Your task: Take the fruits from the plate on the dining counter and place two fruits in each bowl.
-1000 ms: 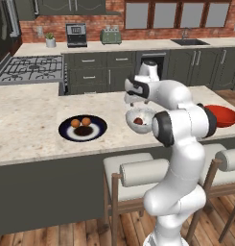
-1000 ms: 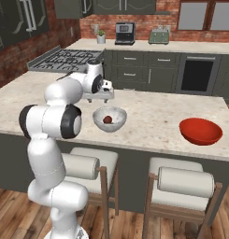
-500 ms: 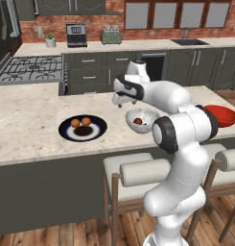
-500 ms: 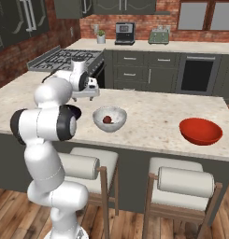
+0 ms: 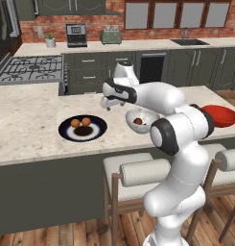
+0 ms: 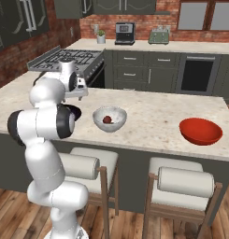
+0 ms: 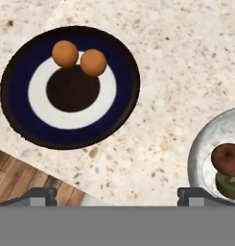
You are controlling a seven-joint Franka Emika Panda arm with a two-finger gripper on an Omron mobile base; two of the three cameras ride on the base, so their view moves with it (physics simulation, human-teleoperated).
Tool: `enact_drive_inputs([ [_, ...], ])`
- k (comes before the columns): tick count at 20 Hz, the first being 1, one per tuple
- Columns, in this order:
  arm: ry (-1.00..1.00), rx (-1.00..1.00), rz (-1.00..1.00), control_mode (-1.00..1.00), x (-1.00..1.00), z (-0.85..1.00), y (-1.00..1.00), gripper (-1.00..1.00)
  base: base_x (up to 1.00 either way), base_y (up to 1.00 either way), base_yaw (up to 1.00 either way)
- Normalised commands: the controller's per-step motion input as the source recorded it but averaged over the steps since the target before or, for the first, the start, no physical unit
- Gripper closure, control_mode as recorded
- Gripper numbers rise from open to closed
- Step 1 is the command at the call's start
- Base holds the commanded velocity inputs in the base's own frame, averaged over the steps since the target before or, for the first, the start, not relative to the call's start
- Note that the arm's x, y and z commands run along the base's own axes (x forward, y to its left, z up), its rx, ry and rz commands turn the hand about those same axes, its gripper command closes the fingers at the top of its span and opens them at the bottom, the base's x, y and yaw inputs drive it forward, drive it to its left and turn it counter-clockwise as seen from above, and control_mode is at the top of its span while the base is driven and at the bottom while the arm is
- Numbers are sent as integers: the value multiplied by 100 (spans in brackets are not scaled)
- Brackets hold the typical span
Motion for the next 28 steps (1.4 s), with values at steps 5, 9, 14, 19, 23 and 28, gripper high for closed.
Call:
enact_drive_inputs([
  [5, 8, -5, 9, -100, 0, -5, 46, -100, 0, 0, 0],
  [9, 5, -7, 10, -100, 0, -8, 40, -100, 0, 0, 0],
  [14, 3, -7, 7, -100, 1, -13, 34, -100, 0, 0, 0],
  [19, 5, -9, 3, -100, 15, -37, 34, -100, 0, 0, 0],
  [23, 1, -2, 1, -100, 24, -40, 17, -100, 0, 0, 0],
  [28, 0, 0, 1, -100, 22, -24, 1, -100, 0, 0, 0],
])
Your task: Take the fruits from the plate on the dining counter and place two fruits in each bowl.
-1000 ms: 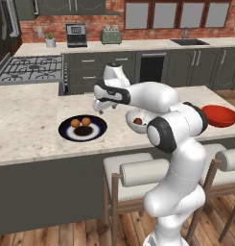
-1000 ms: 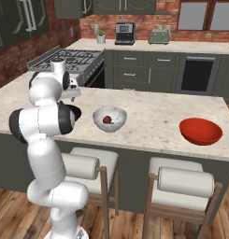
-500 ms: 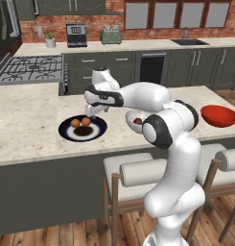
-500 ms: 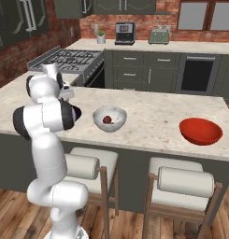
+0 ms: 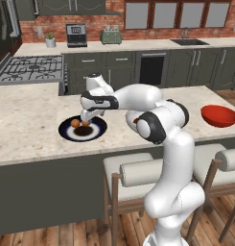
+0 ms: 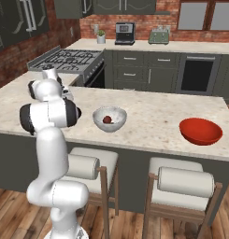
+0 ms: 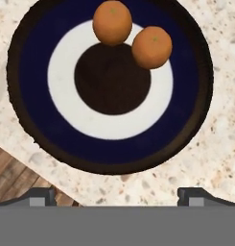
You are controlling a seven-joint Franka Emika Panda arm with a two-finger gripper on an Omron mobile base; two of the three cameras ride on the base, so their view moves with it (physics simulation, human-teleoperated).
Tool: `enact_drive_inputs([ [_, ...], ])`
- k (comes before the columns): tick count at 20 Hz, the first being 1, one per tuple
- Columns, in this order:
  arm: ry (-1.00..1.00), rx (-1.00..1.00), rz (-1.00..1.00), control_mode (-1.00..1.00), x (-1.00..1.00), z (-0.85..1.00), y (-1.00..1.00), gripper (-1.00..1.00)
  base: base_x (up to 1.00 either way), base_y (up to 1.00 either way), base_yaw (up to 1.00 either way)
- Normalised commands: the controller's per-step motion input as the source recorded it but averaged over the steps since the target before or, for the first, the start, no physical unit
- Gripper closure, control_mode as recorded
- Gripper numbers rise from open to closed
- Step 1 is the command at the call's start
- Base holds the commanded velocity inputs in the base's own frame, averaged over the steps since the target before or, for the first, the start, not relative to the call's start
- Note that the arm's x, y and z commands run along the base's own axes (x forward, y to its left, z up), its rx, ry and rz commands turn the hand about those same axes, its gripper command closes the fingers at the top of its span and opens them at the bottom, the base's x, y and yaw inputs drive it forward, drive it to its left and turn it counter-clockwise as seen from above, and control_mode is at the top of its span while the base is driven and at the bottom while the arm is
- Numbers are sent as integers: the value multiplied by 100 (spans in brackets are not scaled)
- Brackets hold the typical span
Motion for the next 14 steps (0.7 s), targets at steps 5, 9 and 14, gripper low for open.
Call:
enact_drive_inputs([
  [5, 0, 0, 1, -100, 24, -27, 0, -100, 0, 0, 0],
  [9, -9, 2, 1, -100, 18, -17, 2, -100, 0, 0, 0],
  [14, -6, 3, 0, -100, 31, -1, 8, -100, 0, 0, 0],
])
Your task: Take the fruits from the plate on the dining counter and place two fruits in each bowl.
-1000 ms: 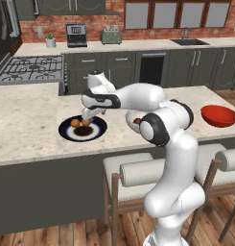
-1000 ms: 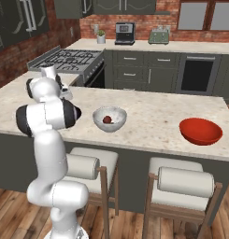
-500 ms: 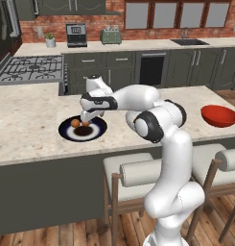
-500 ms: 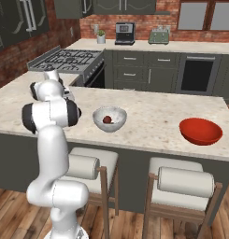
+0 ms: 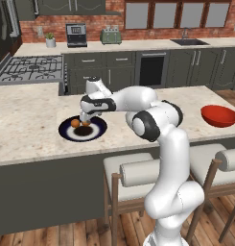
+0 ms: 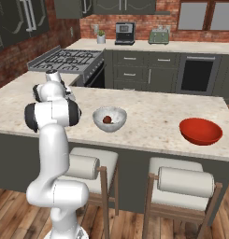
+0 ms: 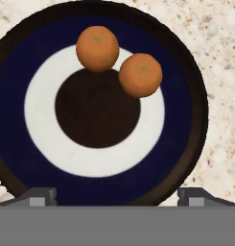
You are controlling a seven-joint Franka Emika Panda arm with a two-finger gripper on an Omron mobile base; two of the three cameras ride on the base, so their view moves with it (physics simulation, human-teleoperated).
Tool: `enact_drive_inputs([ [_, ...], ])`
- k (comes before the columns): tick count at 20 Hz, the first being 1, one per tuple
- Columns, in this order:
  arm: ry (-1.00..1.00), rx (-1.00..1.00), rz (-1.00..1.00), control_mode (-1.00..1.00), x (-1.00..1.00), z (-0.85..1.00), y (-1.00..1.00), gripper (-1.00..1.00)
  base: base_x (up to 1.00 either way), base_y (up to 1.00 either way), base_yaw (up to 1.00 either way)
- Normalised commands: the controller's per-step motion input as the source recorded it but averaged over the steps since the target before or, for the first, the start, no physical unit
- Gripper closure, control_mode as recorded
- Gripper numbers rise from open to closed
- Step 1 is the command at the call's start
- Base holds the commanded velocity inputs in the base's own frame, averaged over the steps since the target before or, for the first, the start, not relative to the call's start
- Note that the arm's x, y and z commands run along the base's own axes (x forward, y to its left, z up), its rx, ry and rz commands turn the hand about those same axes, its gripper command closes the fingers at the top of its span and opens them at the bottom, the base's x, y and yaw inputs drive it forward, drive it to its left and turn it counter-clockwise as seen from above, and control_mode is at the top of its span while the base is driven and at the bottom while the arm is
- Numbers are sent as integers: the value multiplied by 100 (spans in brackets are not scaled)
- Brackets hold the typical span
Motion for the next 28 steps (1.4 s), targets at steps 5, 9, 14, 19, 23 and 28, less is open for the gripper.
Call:
enact_drive_inputs([
  [5, 0, 0, 1, -100, 15, -14, 13, -100, 0, 0, 0],
  [9, 0, 0, 3, -100, 25, -18, 16, -100, 0, 0, 0],
  [14, 0, 0, 1, -100, 31, -6, 5, -100, 0, 0, 0],
  [19, 0, 0, 0, -100, 30, -16, 3, -100, 0, 0, 0],
  [23, 0, 0, 0, -100, 26, -24, 7, -100, 0, 0, 0],
  [28, 0, 0, 0, -100, 23, -19, 10, -100, 0, 0, 0],
])
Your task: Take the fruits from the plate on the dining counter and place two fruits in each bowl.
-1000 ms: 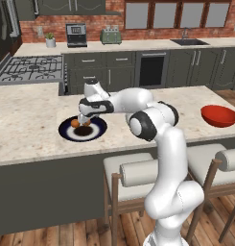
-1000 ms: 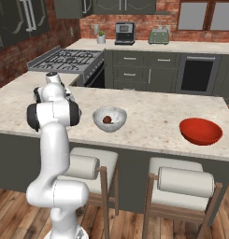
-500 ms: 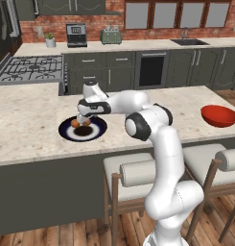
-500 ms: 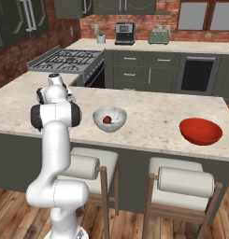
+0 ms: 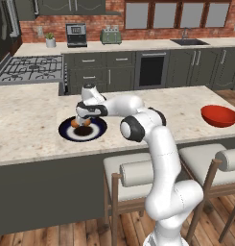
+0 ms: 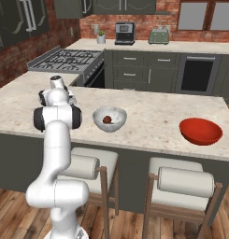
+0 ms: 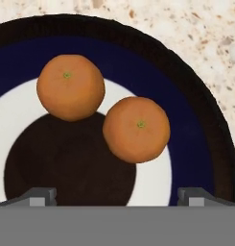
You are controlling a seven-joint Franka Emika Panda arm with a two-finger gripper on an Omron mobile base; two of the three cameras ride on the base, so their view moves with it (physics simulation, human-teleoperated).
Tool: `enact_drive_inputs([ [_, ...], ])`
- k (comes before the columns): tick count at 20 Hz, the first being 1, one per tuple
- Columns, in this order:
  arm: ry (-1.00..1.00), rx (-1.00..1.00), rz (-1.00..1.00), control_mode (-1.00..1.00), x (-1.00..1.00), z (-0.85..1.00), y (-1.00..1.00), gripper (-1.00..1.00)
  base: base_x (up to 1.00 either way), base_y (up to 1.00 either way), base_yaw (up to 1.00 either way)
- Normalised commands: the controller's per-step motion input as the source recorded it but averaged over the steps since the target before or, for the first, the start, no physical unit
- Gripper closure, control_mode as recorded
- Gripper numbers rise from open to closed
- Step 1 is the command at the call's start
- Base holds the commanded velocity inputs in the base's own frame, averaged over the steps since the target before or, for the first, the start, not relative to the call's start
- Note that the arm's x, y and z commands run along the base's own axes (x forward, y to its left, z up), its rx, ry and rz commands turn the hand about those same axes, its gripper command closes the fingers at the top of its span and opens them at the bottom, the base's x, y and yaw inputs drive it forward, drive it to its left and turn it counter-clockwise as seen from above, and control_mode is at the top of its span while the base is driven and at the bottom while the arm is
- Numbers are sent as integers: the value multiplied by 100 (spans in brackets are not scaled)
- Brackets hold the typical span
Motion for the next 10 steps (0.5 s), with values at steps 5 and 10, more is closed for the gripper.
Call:
enact_drive_inputs([
  [5, 0, 0, 0, -100, 13, -11, 2, -100, 0, 0, 0],
  [10, 0, 0, 0, -100, 17, -16, 5, -100, 0, 0, 0],
])
